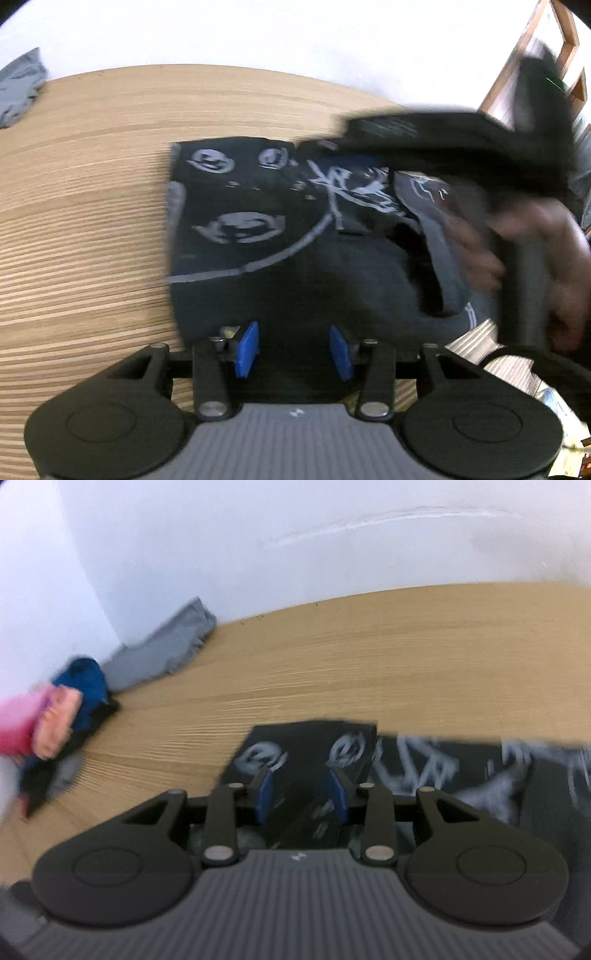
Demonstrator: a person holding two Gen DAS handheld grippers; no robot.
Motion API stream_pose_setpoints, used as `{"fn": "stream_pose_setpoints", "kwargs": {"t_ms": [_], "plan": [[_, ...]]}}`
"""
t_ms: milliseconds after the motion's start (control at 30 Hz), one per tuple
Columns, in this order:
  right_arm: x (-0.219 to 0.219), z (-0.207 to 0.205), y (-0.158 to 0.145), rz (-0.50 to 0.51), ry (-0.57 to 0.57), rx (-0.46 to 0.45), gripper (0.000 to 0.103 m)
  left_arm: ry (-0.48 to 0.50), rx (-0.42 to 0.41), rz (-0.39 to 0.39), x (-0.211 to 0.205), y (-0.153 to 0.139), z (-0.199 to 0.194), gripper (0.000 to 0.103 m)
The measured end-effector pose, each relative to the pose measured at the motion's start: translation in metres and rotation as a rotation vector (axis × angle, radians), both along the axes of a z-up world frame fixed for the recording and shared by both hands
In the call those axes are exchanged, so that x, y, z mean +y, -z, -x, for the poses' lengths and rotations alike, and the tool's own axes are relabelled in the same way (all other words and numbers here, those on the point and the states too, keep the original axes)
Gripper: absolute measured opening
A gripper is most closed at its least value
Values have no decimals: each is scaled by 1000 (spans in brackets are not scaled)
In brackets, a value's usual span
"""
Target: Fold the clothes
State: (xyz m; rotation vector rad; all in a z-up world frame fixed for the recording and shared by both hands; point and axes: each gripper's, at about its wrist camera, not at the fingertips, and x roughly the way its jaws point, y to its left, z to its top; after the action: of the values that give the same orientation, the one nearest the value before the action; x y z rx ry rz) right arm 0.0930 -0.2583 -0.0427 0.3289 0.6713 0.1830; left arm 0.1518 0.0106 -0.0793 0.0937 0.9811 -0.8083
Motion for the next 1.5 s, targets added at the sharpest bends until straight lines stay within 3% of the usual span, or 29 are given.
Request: {"fn": "stream_pose_setpoints", "kwargs": {"t_ms": [67, 233, 400, 500, 667, 800, 933, 1100, 1200, 1267, 1500], "plan": [[12, 22, 1, 2, 10, -13, 47, -9, -14, -9, 13, -5, -6, 46], [52, 66, 16, 81, -16, -14, 48, -13, -56, -31, 41, -17, -25, 48], [61, 94, 44, -26, 0, 86, 47, 27, -102, -63, 46, -17, -50, 49], [65, 109, 47, -2, 41, 69, 47, 59, -146, -114, 36, -15, -64, 49], [68, 103, 39, -73, 131, 70, 48, 89, -133, -84, 22, -12, -90, 49], [88, 97, 36, 22, 141, 11, 48, 126, -122, -73, 12, -9, -105, 50], [116, 90, 43, 159, 89, 23, 48, 118, -71, -56, 2, 0, -130, 51], [136, 91, 45, 230, 81, 18, 48, 98, -11, -30, -15, 8, -158, 52], [142, 93, 42, 257, 81, 7, 48, 99, -10, -43, -25, 11, -169, 54], [146, 95, 43, 275, 71, 7, 55, 109, -9, -48, -30, 12, -173, 55], [157, 102, 53, 326, 67, 3, 55, 189, -37, -90, -38, 12, -176, 58]]}}
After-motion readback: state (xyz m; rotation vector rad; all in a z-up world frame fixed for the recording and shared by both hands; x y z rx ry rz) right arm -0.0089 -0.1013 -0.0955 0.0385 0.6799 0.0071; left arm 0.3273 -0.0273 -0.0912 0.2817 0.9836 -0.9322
